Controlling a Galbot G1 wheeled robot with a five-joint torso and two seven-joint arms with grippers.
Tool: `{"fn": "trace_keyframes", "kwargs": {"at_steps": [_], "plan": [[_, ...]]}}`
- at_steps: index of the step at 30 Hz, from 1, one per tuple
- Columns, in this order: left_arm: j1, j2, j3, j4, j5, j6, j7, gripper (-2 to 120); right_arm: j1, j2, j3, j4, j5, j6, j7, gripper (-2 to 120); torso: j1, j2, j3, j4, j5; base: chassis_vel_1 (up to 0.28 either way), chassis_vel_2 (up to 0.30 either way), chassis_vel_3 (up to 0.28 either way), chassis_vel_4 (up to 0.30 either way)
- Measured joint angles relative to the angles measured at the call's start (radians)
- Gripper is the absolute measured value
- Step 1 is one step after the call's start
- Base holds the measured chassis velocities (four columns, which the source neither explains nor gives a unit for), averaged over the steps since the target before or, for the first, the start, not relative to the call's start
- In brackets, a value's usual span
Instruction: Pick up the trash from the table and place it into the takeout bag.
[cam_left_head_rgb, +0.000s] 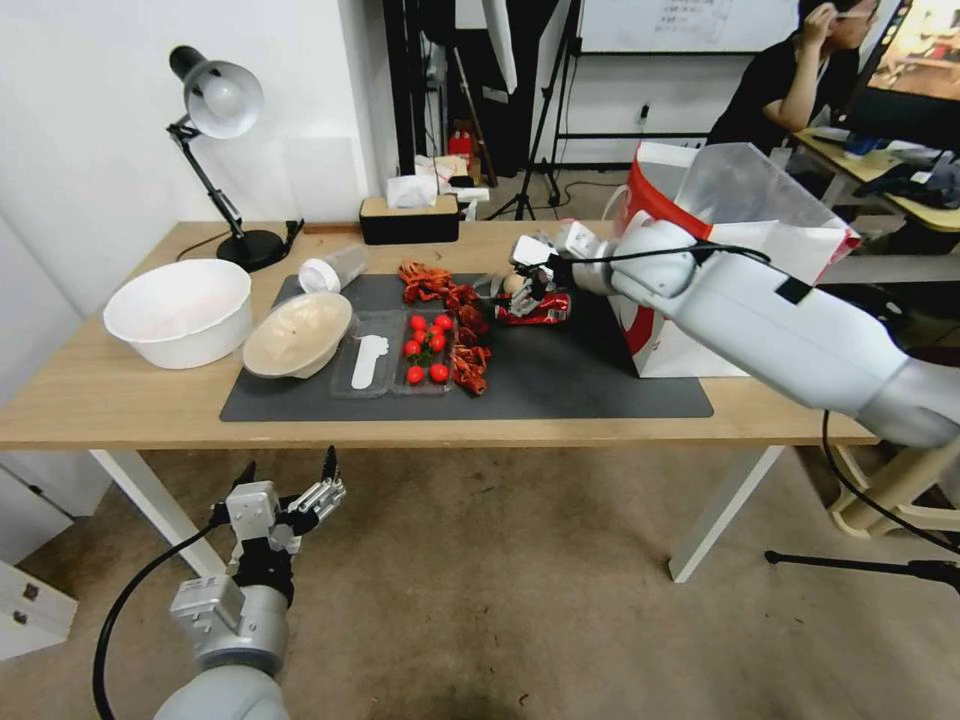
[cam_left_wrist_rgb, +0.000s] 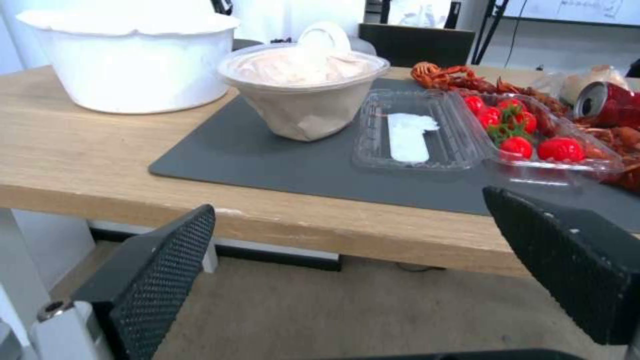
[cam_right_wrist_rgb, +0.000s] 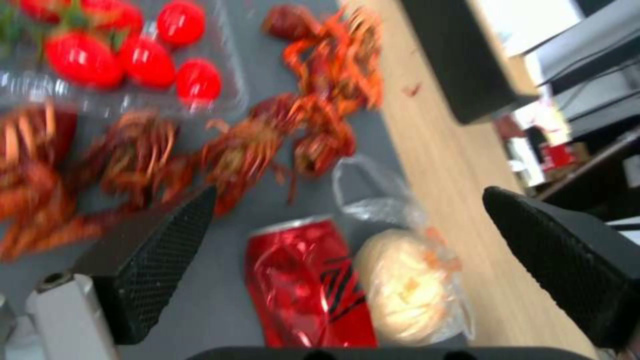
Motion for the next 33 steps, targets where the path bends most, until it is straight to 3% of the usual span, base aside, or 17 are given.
{"fn": "trace_keyframes", "kwargs": {"at_steps": [4,17,22,33], "plan": [[-0.001,0.000,0.000,0.002,0.000,0.000,-0.001,100,0.028,0.030,-0.017,-0.059,-0.060,0.037,-0.068,100,0.000,0.000,0.000,-0.0001,0.0000,0.000,0.000,0.000,0.000],[0.000,0.005,0.001,0.003,0.000,0.002,-0.002,100,0.065,0.030,-0.063,-0.132,-0.112,0.086,-0.127,100,0.000,0.000,0.000,-0.0001,0.0000,0.000,0.000,0.000,0.000],[0.001,0.006,0.005,0.001,0.001,0.006,-0.004,100,0.070,0.058,-0.039,-0.238,-0.094,0.146,-0.241,100,0.000,0.000,0.000,0.0000,0.0002,0.000,0.000,0.000,0.000],[0.003,0.005,0.003,0.001,0.002,0.007,-0.006,100,0.069,0.098,-0.023,-0.314,-0.109,0.148,-0.239,100,0.000,0.000,0.000,0.0000,0.0000,0.000,0.000,0.000,0.000]]}}
